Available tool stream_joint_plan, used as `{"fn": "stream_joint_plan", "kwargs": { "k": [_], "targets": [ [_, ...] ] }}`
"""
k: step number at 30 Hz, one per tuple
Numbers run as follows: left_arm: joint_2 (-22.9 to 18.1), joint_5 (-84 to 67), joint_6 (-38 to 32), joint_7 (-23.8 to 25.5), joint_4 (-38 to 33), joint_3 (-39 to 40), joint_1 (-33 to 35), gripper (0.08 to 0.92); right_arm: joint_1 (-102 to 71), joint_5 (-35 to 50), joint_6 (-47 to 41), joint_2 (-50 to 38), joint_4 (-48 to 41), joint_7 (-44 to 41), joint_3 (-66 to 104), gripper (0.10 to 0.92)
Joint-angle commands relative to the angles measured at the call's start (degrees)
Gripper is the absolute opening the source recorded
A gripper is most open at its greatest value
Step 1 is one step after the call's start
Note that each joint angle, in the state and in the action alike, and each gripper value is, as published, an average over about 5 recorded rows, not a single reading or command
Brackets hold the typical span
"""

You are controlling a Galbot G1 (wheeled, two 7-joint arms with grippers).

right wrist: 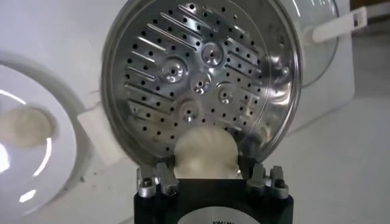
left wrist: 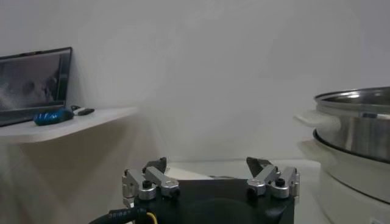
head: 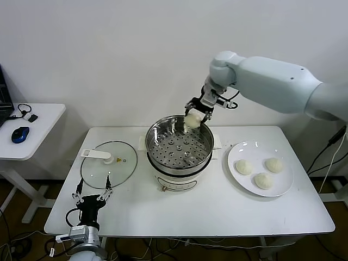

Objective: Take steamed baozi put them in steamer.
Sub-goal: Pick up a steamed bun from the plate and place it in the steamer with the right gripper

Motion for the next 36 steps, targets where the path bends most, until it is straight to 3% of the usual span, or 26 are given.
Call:
{"fn": "stream_joint_plan", "kwargs": {
  "k": [1,27,32,36],
  "targets": [
    [-2.7,-0.2,-0.1,0.0,0.1,-1.0,0.1,0.823,-6.1,-7.0,8.7,8.0,-10.1,2.2,2.7,0.701],
    [-2.8,0.4,-0.5,-0.1,0.7,-1.1,0.0,0.823,-14.4,-14.4,11.2,11.2,-23.3,8.4,10.0,0.759],
    [-2.8,0.3,-0.5,-0.1,0.5,-1.4,-0.1,0.823,-13.9,-13.2,11.1,10.8,-22.6,8.6,10.2,0.813],
    [-2.8,0.3,-0.4,0.0,0.2,-1.8,0.1,0.823,-10.2,-6.7,11.9,9.3,-19.3,4.2,7.7,0.822]
  ]
}}
